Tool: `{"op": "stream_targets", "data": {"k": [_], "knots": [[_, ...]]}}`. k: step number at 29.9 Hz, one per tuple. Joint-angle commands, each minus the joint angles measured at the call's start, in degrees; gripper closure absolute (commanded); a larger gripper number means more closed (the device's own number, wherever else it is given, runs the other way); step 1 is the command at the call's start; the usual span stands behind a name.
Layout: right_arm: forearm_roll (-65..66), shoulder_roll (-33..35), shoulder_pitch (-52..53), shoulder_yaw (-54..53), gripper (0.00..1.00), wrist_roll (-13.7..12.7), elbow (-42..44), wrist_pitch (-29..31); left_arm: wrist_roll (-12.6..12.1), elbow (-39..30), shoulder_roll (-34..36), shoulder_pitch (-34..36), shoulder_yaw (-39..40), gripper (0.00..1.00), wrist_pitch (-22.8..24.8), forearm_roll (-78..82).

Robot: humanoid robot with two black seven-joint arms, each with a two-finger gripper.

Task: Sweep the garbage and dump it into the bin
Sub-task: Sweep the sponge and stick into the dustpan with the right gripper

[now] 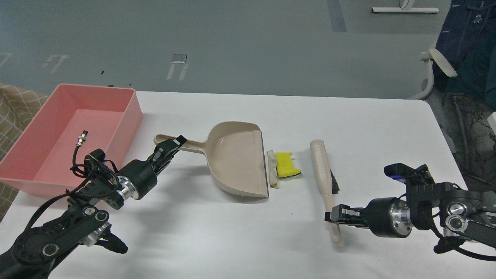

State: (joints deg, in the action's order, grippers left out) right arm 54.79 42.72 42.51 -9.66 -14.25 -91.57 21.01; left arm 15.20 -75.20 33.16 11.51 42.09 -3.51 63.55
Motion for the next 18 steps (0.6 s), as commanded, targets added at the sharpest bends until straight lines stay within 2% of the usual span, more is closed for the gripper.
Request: {"op": "stream_targets", "data": {"k": [1, 4, 18], "knots": [[-0.8, -4.5, 1.4, 0.1, 1.0, 0.0, 2.4, 0.1, 0.0, 0.0, 0.2, -0.1, 0.0, 1.0, 0.0, 0.0], [-2.8, -8.6, 2.3, 0.1, 1.0, 0.1, 4.0, 0.1, 0.0, 0.0, 0.2, -0.2, 0.0, 1.0, 0.0, 0.0], [-11.3, -17.7, 6.8, 0.2, 1.0, 1.1, 6.6, 0.0, -0.3, -1.3, 0.2, -0.2, 0.0, 1.0, 0.0, 0.0]]}}
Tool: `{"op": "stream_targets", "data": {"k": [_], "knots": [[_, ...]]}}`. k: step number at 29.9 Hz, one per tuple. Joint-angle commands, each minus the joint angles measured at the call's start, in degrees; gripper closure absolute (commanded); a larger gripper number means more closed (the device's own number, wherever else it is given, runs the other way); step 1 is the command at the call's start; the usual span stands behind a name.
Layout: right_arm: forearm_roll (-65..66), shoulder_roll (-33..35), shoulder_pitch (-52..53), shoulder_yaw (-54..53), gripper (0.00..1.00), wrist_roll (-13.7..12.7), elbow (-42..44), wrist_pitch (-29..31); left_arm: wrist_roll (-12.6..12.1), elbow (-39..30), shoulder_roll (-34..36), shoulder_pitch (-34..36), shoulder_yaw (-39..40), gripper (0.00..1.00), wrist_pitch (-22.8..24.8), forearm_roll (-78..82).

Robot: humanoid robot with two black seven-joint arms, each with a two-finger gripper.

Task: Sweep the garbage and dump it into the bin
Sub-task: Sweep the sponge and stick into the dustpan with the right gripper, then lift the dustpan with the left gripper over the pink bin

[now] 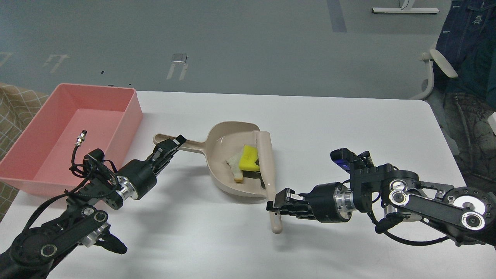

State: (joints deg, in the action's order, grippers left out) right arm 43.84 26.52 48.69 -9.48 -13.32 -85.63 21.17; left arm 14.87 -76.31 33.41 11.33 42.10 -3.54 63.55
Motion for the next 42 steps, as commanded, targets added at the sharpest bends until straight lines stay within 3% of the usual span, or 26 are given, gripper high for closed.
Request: {"op": "stream_targets", "data": {"k": [1, 8, 16, 22, 25, 29, 35, 42], "knots": [[-0.3, -1.8, 1.1, 0.0, 1.0, 0.2, 0.8, -0.2, 0.0, -0.2, 0.1, 0.0, 0.0, 1.0, 0.0, 0.0], [-2.4, -0.4, 5.3, -0.1, 1.0, 0.3, 0.7, -0.3, 0.1, -0.2, 0.4, -0.2, 0.1, 1.0, -0.1, -0.3], [-4.1, 8.8, 11.2, -0.9, 1.0, 0.1, -0.4, -0.3, 0.7, 0.0, -1.3, -0.3, 1.2, 1.0, -0.4, -1.8], [-4.2, 17.2, 9.5, -4.2, 1.0, -0.2, -1.0, -1.2, 0.8, 0.1, -2.3, -0.1, 2.0, 1.0, -0.4, -11.4], [-4.1, 22.4, 5.6, -4.6, 1.0, 0.0, -1.8, -1.1, 0.7, 0.0, -2.2, 0.8, 6.0, 1.0, -0.3, -15.8], [-3.9, 24.3, 2.0, -5.2, 1.0, 0.3, -2.2, -1.3, 0.0, -0.2, -1.4, 1.2, 9.9, 1.0, 0.3, -16.0], [-3.9, 24.5, -2.8, -9.4, 1.0, 0.3, -2.4, -1.3, -1.4, -0.9, 5.0, 1.5, 17.5, 1.0, 4.9, -17.0], [-3.8, 24.1, -4.0, -10.0, 1.0, 0.3, -2.4, -1.3, -1.3, 0.4, 13.9, -1.8, 27.2, 1.0, 12.1, -24.8]]}}
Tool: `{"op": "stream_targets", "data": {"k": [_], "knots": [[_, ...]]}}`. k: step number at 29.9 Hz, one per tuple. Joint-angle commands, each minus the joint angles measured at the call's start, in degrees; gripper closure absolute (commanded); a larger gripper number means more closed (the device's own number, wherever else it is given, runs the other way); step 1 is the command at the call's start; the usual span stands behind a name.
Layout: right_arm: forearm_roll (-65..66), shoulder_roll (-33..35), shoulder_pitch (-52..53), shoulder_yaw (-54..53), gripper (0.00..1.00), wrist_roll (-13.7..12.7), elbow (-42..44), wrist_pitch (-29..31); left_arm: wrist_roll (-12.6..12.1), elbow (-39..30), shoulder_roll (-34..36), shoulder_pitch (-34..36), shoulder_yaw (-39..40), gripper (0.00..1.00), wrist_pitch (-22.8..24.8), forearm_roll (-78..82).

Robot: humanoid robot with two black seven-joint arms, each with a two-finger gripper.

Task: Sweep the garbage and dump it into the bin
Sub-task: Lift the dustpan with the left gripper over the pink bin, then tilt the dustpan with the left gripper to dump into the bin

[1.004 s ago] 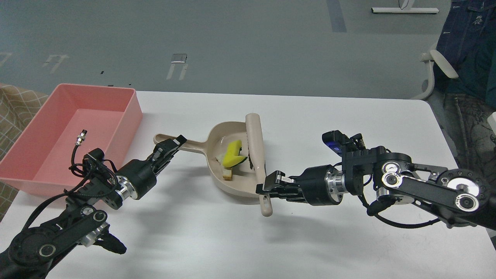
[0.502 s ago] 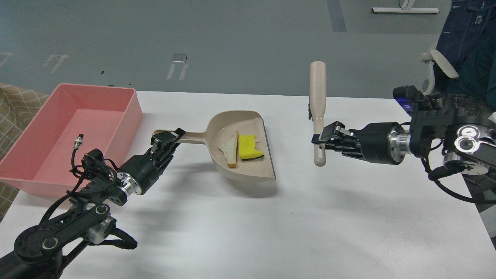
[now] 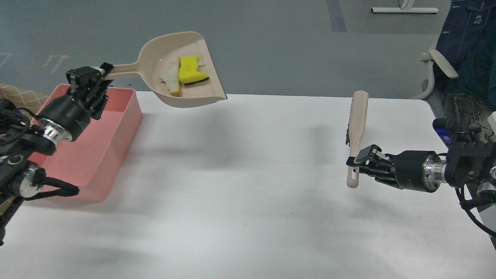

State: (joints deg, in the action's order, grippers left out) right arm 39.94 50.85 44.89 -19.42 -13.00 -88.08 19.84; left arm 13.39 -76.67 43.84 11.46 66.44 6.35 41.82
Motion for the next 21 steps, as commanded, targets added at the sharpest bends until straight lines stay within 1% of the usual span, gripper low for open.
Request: {"op": "stream_targets", "data": {"k": [1, 2, 4, 6, 8, 9, 10, 12, 13, 14, 16, 18, 19, 20, 21], "knots": [[0.0, -0.2, -0.2, 0.0, 1.0, 0.0, 0.1, 0.0, 0.4, 1.3, 5.4, -4.0, 4.0, 1.0, 2.6, -5.0], [0.0, -0.3, -0.3, 0.0, 1.0, 0.0, 0.1, 0.0, 0.8, 1.7, 7.7, -5.8, 5.5, 1.0, 3.0, -6.9], [0.1, -0.3, -0.7, -0.1, 1.0, 0.0, 0.1, 0.1, 0.9, 2.0, 9.4, -7.8, 6.9, 1.0, 3.8, -8.8], [0.1, -0.3, -0.9, -0.1, 1.0, 0.0, 0.0, 0.1, 0.9, 3.8, 11.4, -10.7, 8.7, 1.0, 5.2, -10.5], [0.1, -0.3, -1.0, -0.1, 1.0, 0.0, 0.0, 0.1, 0.9, 7.6, 12.9, -12.9, 11.6, 1.0, 6.4, -10.7], [0.1, -0.3, -1.1, -0.1, 1.0, 0.0, 0.0, 0.1, 0.9, 8.7, 13.2, -13.0, 12.2, 1.0, 6.7, -10.6], [0.1, -0.3, -1.1, -0.2, 1.0, 0.0, 0.0, 0.1, 1.0, 11.3, 13.9, -13.1, 13.0, 1.0, 7.6, -10.0], [0.1, -0.4, -1.2, -0.2, 1.0, 0.0, 0.0, 0.1, 1.6, 14.2, 15.4, -13.1, 13.1, 1.0, 8.8, -9.7], [0.2, -0.5, -1.6, -0.4, 1.0, 0.0, 0.1, 0.1, 3.5, 16.5, 17.2, -13.2, 13.1, 1.0, 9.7, -8.7], [0.2, -0.5, -1.7, -0.4, 1.0, 0.0, 0.1, 0.1, 4.8, 17.5, 18.0, -13.2, 12.9, 1.0, 10.0, -7.9], [0.4, -0.8, -2.0, -0.4, 1.0, 0.1, 0.1, 0.1, 9.7, 19.2, 20.7, -13.2, 12.4, 1.0, 10.2, -2.0], [0.4, -1.4, -2.3, -0.4, 1.0, 0.1, 0.1, 0.1, 11.4, 19.1, 21.1, -13.2, 12.1, 1.0, 10.1, 1.8], [0.4, -1.8, -2.3, -0.5, 1.0, 0.0, 0.1, 0.1, 12.7, 19.2, 21.3, -13.2, 12.1, 1.0, 9.7, 5.3], [0.5, -1.9, -2.4, -0.6, 1.0, 0.0, 0.1, 0.1, 13.3, 19.2, 21.4, -13.2, 12.1, 1.0, 9.6, 7.1], [0.5, -2.2, -2.4, -0.7, 1.0, 0.0, 0.1, 0.1, 14.6, 19.2, 21.6, -13.2, 12.1, 1.0, 9.0, 10.1]]}}
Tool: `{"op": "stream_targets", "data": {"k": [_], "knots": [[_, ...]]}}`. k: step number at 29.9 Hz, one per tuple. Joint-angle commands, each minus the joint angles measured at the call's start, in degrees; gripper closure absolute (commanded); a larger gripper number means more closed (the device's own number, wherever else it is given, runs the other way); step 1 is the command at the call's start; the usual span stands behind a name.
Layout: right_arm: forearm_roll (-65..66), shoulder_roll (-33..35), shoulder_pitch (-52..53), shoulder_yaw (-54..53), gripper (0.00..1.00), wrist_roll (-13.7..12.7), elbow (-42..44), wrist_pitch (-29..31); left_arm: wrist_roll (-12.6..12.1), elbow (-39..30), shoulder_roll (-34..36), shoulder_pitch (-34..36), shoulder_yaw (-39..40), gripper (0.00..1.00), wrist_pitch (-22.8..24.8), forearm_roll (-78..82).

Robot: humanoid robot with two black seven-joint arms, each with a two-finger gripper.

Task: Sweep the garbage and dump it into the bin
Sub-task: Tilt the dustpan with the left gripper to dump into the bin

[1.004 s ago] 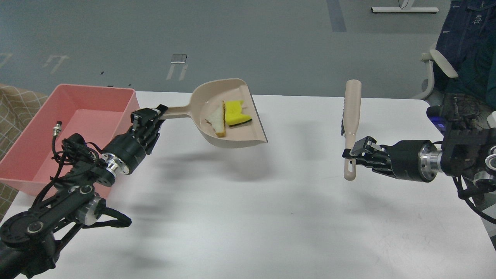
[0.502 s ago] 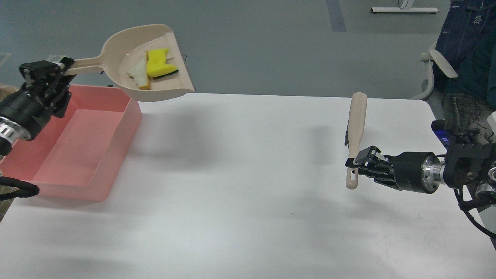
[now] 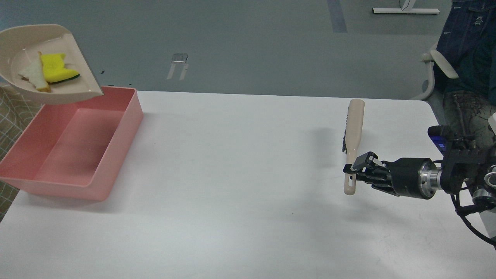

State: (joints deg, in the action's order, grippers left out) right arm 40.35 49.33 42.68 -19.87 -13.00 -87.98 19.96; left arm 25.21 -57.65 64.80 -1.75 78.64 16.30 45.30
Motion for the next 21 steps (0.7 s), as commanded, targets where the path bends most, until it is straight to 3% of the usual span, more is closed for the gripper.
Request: {"op": "stream_targets", "data": {"k": [1, 8, 14, 21], "knots": [[0.1, -0.9, -0.2, -0.3, 1.0, 0.0, 0.0, 0.0, 2.8, 0.2, 0.8, 0.0, 0.0, 1.0, -2.2, 9.3], [0.2, -0.9, -0.3, -0.3, 1.0, 0.1, 0.0, 0.0, 2.8, 0.0, 0.9, 0.0, -0.2, 1.0, -9.5, 22.2], [0.2, -1.0, -0.4, -0.3, 1.0, 0.1, 0.0, 0.0, 2.8, 0.0, 1.5, 0.0, -0.3, 1.0, -18.9, 35.3], [0.2, -0.9, -0.3, -0.3, 1.0, 0.0, 0.0, 0.0, 2.8, -0.9, 6.2, 3.4, 0.9, 1.0, -20.5, 31.4]]}}
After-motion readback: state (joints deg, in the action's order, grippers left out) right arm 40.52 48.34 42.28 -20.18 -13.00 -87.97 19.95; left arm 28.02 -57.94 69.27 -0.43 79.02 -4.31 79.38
